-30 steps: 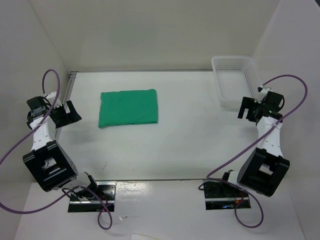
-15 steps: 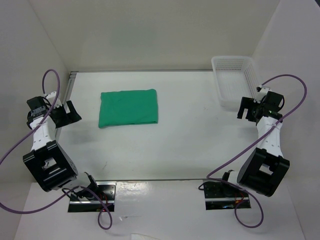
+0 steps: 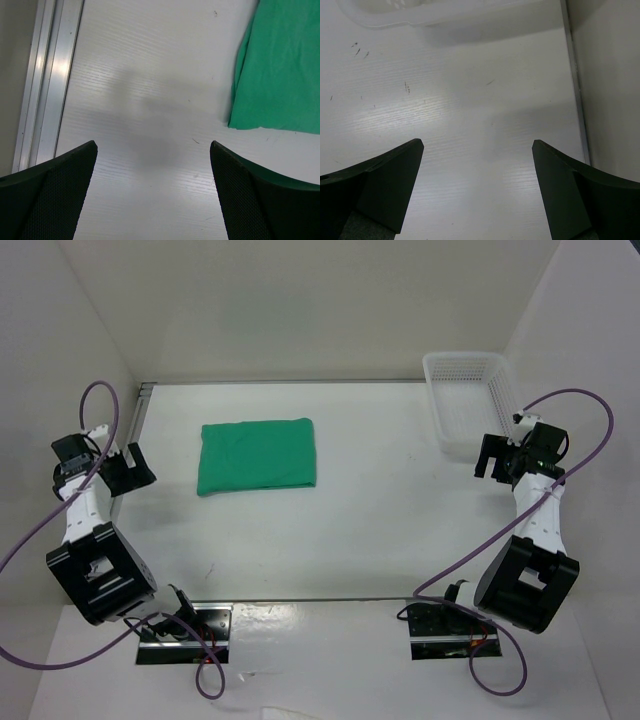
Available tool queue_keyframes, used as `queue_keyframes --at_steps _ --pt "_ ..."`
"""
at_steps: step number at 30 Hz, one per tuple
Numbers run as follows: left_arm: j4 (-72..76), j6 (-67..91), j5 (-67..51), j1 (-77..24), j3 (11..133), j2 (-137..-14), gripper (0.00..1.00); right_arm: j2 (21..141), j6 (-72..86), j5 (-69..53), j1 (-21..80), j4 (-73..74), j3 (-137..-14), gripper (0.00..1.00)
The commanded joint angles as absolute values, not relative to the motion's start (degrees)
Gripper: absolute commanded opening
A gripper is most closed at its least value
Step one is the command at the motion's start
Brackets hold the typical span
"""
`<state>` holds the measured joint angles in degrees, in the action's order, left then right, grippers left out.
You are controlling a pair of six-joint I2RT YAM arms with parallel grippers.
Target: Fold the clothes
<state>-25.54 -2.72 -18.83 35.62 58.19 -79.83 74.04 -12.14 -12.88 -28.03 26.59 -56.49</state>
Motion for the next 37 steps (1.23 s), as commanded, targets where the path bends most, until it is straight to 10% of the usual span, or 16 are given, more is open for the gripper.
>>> queue_keyframes --at_steps 1,37 --pt "-23.9 -2.2 -17.6 37.0 58.0 -78.0 0.99 72.7 -12.9 -13.1 -27.9 25.1 -55.7 0.98" --pt "-23.9 -2.2 -18.6 37.0 58.0 -79.1 0.99 73.7 -12.4 -10.9 -27.9 24.6 -55.2 0.98"
